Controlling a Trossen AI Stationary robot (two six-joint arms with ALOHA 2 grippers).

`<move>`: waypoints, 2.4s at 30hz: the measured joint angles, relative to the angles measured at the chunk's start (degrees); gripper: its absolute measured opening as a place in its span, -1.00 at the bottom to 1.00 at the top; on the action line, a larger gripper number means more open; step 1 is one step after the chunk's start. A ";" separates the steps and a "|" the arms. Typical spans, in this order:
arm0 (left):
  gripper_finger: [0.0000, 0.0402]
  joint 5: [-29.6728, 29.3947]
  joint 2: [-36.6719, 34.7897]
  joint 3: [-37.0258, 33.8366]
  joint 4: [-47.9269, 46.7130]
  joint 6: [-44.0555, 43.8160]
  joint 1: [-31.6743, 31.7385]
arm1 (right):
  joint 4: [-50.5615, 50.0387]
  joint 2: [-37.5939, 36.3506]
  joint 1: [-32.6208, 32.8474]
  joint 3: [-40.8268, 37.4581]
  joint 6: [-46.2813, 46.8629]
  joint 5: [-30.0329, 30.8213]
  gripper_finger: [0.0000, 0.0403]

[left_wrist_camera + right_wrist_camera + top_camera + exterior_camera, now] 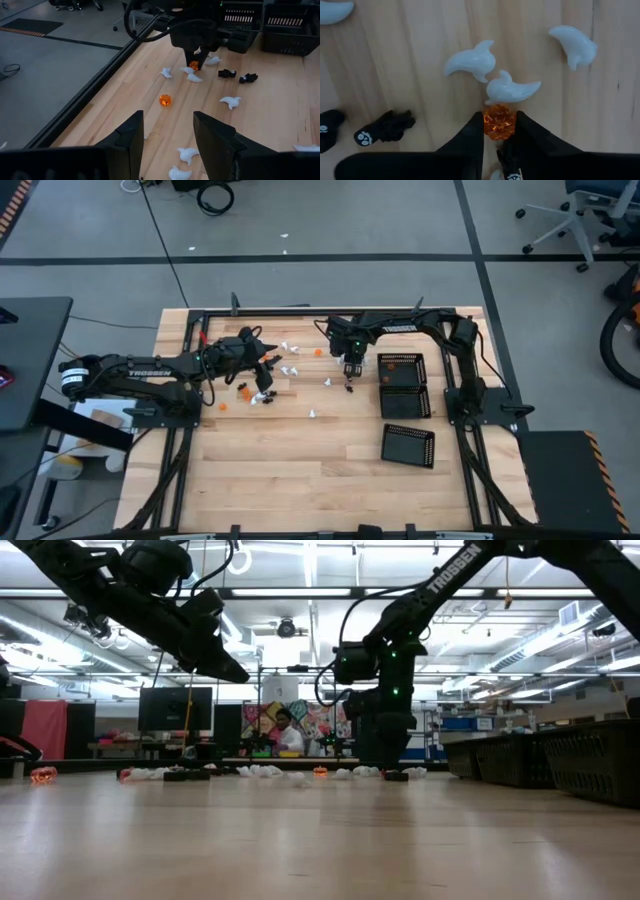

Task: Sort Halloween decoration
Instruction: Put the orange pumpkin toy into the top black bin

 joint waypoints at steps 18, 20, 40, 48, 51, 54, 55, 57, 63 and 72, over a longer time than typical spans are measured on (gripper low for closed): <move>-0.22 0.00 0.01 0.00 -0.44 -0.28 0.00 | -6.64 -11.79 5.24 -0.19 5.96 -0.41 -0.74; -0.22 -0.02 0.01 0.00 -0.96 -0.48 0.00 | -8.02 -14.33 6.02 -0.20 7.24 -0.46 -0.78; -0.22 0.00 0.01 0.02 2.07 -0.54 0.00 | -9.29 -18.56 13.80 -7.20 15.45 2.32 -0.49; -0.22 0.00 0.01 0.02 2.51 -0.52 0.00 | -16.91 -7.43 14.56 -2.48 13.10 4.82 -0.26; -0.22 0.00 0.01 0.02 2.46 -0.42 0.00 | -18.69 -4.22 14.31 -0.96 11.71 5.94 -0.21; -0.22 0.00 0.01 0.02 2.37 0.02 0.00 | -20.17 -2.05 13.30 0.19 11.03 6.07 -0.15; -0.22 0.00 0.01 0.02 2.30 0.04 0.00 | -20.52 -1.46 12.79 0.33 10.63 6.21 -0.13; -0.22 0.00 0.01 0.02 2.17 0.04 0.00 | -20.95 -0.76 11.77 0.42 10.12 6.59 -0.09; -0.22 0.00 0.01 0.02 2.12 0.09 0.00 | -22.25 -0.48 9.39 0.44 9.23 5.73 -0.06; -0.22 0.00 0.01 0.02 2.10 0.09 0.00 | -21.81 2.25 8.59 0.66 6.93 5.68 -0.07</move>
